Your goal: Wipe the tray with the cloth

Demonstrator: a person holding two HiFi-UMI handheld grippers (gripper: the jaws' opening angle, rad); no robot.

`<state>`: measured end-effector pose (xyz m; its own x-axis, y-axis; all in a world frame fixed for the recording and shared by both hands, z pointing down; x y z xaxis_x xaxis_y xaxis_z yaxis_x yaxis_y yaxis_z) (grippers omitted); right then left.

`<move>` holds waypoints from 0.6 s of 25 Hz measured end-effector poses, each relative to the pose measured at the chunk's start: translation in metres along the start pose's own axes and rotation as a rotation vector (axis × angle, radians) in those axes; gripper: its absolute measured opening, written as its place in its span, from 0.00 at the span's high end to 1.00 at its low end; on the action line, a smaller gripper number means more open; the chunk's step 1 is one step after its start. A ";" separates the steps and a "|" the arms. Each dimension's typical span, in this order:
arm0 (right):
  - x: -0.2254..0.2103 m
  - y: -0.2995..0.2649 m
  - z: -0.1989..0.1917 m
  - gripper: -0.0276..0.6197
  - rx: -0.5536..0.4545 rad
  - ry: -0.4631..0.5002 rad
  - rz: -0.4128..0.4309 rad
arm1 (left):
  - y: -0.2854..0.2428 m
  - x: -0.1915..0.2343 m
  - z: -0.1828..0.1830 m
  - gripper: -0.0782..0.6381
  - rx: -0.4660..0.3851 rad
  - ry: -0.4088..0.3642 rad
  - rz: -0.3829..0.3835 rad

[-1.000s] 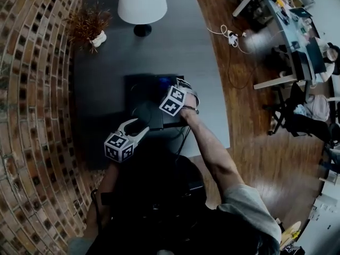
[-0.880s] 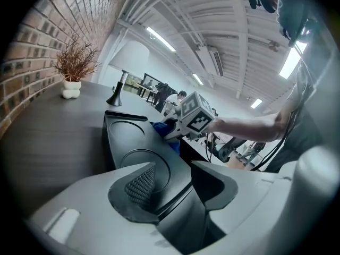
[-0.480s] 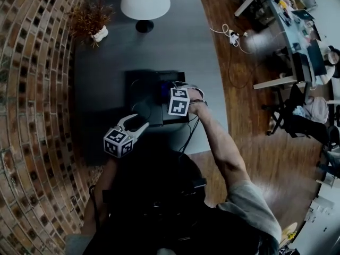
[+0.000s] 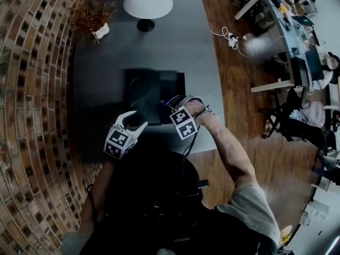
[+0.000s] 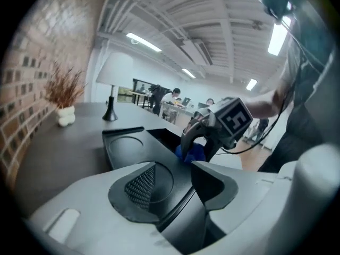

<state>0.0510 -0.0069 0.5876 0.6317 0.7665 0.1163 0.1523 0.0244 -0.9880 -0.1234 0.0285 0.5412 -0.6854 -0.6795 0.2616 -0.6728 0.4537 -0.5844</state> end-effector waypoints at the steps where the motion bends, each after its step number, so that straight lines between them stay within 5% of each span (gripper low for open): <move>1: -0.001 -0.001 -0.001 0.69 -0.011 -0.027 -0.021 | 0.000 -0.007 0.008 0.62 0.005 -0.076 -0.009; 6: 0.005 -0.017 -0.008 0.69 0.069 -0.043 0.024 | -0.032 -0.045 0.005 0.62 0.153 -0.367 -0.170; 10: -0.008 -0.019 -0.018 0.69 0.153 -0.121 0.032 | -0.043 -0.051 -0.007 0.61 0.243 -0.447 -0.183; 15: -0.065 -0.012 -0.067 0.69 0.280 -0.539 -0.292 | -0.044 -0.054 -0.009 0.61 0.259 -0.497 -0.184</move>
<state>0.0595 -0.1000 0.5983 0.1158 0.9147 0.3872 0.0103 0.3887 -0.9213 -0.0588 0.0505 0.5593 -0.3090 -0.9508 0.0217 -0.6354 0.1893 -0.7486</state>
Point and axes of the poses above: the fingertips, and each gripper's own axes: y backward along the fingers, x to its left, z out of its top, the point moved 9 cm from there along y, backward along the fingers, and after that the axes turned 5 degrees about x, right-handed, at the moved point
